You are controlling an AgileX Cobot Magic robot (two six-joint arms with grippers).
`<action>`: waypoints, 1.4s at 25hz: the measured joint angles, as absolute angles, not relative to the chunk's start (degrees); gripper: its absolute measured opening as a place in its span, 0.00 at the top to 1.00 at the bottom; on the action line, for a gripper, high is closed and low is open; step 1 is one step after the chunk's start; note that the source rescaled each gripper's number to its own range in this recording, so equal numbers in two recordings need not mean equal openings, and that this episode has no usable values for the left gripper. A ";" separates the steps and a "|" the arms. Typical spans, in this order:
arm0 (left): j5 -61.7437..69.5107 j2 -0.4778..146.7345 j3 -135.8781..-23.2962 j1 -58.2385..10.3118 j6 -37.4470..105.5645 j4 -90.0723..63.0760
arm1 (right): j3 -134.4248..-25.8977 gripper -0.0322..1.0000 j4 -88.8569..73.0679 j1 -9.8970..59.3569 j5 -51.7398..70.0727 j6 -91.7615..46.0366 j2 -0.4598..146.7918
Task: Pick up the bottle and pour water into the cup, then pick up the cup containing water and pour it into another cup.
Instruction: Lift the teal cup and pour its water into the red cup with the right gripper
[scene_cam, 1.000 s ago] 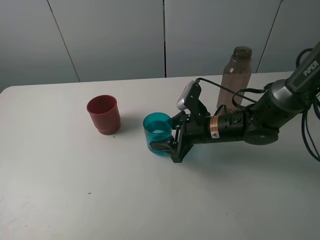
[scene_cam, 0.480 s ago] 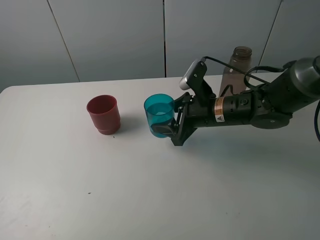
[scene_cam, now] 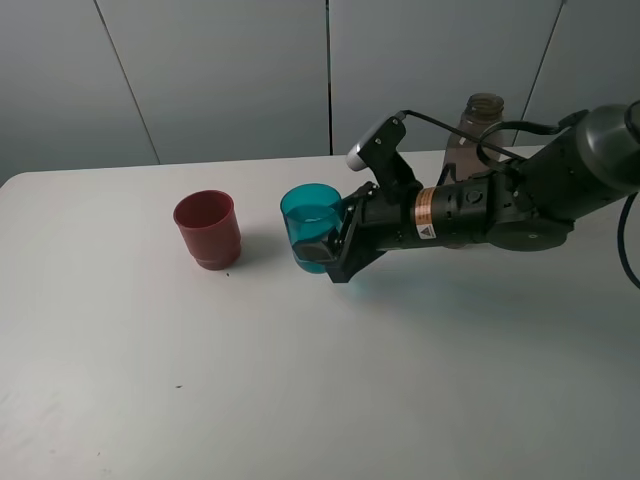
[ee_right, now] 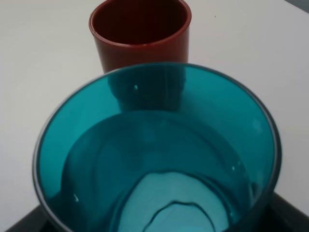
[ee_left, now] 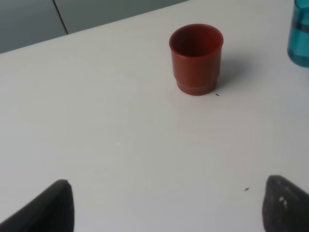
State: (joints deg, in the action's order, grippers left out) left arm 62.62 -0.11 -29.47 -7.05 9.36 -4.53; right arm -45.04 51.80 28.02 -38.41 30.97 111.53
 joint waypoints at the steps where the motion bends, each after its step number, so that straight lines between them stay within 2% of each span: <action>1: 62.62 -0.11 -29.47 -7.05 9.36 -4.53 | -45.77 0.81 51.53 28.45 -37.59 31.51 111.53; 17: 62.62 -0.11 -29.47 -7.05 9.36 -4.53 | -57.37 0.81 54.82 30.75 -26.45 35.26 111.53; 35: 62.62 -0.11 -29.47 -7.05 9.36 -4.53 | -60.76 0.81 56.45 31.96 -22.00 32.46 111.53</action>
